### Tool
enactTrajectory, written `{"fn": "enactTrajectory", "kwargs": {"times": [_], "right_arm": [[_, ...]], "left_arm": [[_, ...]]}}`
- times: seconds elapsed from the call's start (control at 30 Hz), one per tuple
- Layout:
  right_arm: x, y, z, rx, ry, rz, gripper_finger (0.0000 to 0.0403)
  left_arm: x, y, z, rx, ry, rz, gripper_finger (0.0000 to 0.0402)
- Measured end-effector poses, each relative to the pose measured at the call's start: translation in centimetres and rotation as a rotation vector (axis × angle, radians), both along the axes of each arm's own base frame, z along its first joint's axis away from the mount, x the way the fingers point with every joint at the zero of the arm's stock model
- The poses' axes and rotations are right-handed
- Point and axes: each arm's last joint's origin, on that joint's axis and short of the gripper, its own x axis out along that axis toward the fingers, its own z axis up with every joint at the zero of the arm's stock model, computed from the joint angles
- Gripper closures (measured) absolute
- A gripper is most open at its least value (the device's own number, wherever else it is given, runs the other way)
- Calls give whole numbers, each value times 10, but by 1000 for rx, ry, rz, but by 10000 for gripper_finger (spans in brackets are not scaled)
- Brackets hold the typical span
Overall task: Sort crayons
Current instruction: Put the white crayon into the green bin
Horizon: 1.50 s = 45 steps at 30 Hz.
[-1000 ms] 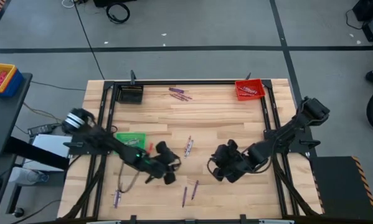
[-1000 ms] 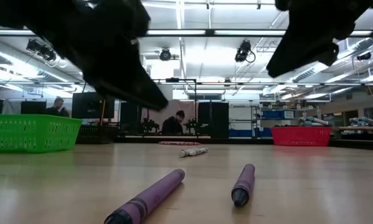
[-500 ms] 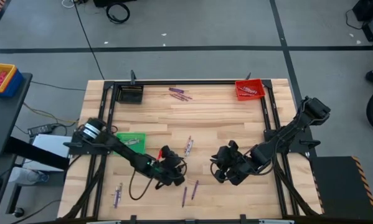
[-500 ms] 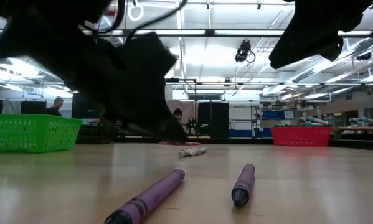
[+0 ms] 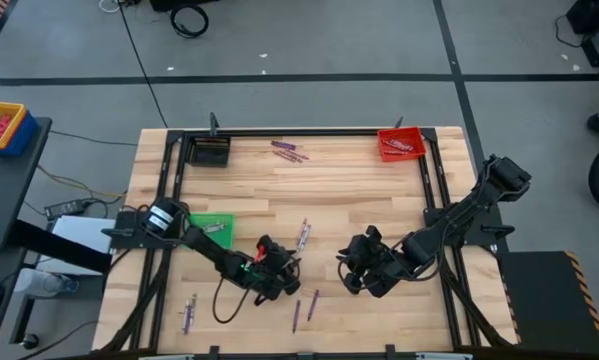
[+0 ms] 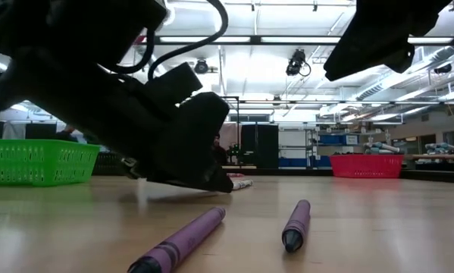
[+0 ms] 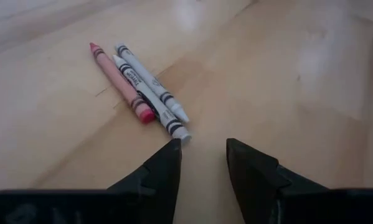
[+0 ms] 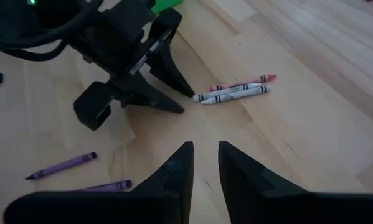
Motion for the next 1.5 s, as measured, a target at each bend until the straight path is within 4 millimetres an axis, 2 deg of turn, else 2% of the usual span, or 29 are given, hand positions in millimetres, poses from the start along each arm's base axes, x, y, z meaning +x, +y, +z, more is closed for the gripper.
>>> {"fn": "enactTrajectory", "kwargs": {"times": [0.33, 0.7, 0.8, 1.0, 1.13, 1.3, 1.5], "right_arm": [[1, 0, 1, 5, -9, 2, 323], [1, 1, 1, 6, -7, 4, 323], [1, 1, 1, 6, -6, 4, 323], [1, 1, 0, 6, -6, 4, 323], [1, 1, 0, 4, -5, 6, 323], [1, 1, 0, -5, 2, 19, 323], [1, 1, 0, -8, 3, 22, 323]], "left_arm": [[8, 23, 0, 17, 12, 63, 260], [9, 27, -2, 61, 62, 42, 264], [7, 28, -3, 65, 101, 29, 290], [4, 29, -5, 75, 148, 30, 374], [3, 29, -6, 75, 150, 28, 374], [1, 26, 3, 74, 151, -3, 362], [-8, 16, 26, 92, 176, -87, 361]]}}
